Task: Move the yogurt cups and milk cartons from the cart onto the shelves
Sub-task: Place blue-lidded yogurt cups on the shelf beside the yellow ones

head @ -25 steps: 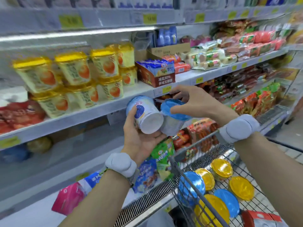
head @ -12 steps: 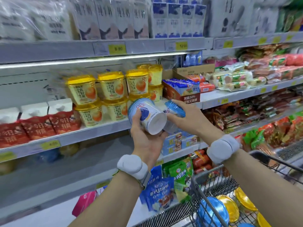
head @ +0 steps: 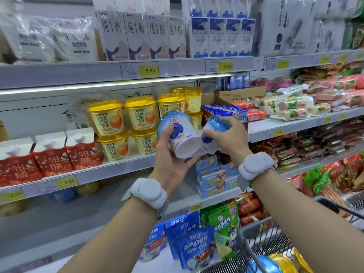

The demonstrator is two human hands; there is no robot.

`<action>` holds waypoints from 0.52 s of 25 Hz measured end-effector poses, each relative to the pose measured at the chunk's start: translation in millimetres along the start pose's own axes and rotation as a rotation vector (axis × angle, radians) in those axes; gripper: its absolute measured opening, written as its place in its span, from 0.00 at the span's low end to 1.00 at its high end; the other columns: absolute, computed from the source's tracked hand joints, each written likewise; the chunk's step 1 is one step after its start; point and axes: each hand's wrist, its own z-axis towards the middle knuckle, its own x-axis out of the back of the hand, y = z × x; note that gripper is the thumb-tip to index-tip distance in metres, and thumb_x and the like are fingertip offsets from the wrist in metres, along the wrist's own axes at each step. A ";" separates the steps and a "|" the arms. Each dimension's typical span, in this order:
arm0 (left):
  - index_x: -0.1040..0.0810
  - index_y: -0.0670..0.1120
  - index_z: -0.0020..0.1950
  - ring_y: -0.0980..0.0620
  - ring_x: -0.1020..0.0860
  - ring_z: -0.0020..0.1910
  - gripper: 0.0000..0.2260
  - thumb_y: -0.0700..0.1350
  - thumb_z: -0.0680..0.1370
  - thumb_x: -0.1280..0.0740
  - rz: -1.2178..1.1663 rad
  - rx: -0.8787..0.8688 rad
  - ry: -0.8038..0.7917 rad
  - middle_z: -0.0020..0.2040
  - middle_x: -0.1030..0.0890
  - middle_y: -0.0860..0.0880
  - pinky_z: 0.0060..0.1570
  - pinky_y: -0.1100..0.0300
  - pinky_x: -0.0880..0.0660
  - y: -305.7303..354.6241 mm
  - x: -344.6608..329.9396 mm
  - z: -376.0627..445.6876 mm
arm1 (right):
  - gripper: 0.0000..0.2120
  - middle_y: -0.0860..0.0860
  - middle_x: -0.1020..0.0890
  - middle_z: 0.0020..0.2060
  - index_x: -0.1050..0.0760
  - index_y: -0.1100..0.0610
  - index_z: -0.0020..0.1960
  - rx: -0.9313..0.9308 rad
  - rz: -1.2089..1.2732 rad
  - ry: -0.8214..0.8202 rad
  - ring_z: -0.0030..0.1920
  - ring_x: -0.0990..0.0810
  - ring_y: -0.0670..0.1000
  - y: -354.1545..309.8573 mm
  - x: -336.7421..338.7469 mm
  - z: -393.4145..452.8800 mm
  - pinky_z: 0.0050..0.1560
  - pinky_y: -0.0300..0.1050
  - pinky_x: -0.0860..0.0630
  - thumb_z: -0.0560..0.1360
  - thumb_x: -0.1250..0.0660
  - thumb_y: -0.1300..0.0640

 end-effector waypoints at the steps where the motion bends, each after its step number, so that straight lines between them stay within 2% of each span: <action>1: 0.20 0.45 0.65 0.44 0.19 0.58 0.24 0.59 0.76 0.31 0.075 -0.015 -0.003 0.57 0.16 0.44 0.62 0.46 0.26 7.8 2.4 2.2 | 0.36 0.51 0.21 0.61 0.25 0.54 0.66 0.012 -0.016 -0.012 0.60 0.22 0.51 2.5 -2.7 6.7 0.64 0.52 0.24 0.62 0.18 0.47; 3: 0.18 0.48 0.60 0.47 0.19 0.52 0.19 0.58 0.75 0.30 0.224 -0.035 -0.008 0.52 0.15 0.47 0.58 0.47 0.27 23.6 4.7 6.3 | 0.37 0.53 0.24 0.62 0.26 0.55 0.68 0.045 -0.054 -0.047 0.62 0.24 0.52 4.6 -9.9 18.7 0.65 0.48 0.25 0.62 0.17 0.50; 6: 0.19 0.49 0.60 0.49 0.17 0.52 0.16 0.55 0.75 0.26 0.462 -0.071 0.021 0.53 0.14 0.50 0.56 0.51 0.24 39.5 2.8 12.0 | 0.40 0.56 0.27 0.64 0.31 0.58 0.71 0.119 -0.121 -0.107 0.64 0.26 0.53 5.2 -23.4 31.4 0.61 0.40 0.30 0.64 0.18 0.54; 8: 0.20 0.47 0.63 0.49 0.15 0.51 0.20 0.51 0.73 0.23 0.580 -0.126 0.036 0.54 0.13 0.48 0.54 0.52 0.20 43.5 1.4 17.5 | 0.40 0.57 0.28 0.64 0.32 0.60 0.71 0.164 -0.151 -0.160 0.64 0.27 0.54 4.6 -33.5 39.9 0.61 0.40 0.31 0.64 0.19 0.56; 10: 0.20 0.45 0.62 0.48 0.14 0.52 0.21 0.48 0.72 0.22 0.672 -0.196 0.043 0.54 0.13 0.47 0.57 0.49 0.19 44.6 0.8 21.6 | 0.39 0.58 0.30 0.64 0.33 0.61 0.71 0.196 -0.199 -0.220 0.65 0.28 0.56 4.2 -41.4 48.7 0.62 0.41 0.32 0.65 0.20 0.59; 13: 0.19 0.46 0.60 0.49 0.15 0.53 0.22 0.50 0.70 0.19 0.802 -0.283 0.046 0.53 0.13 0.50 0.59 0.47 0.19 42.2 0.3 26.1 | 0.39 0.58 0.33 0.66 0.36 0.61 0.72 0.136 -0.245 -0.265 0.67 0.31 0.57 6.6 -43.3 61.6 0.65 0.44 0.33 0.66 0.21 0.59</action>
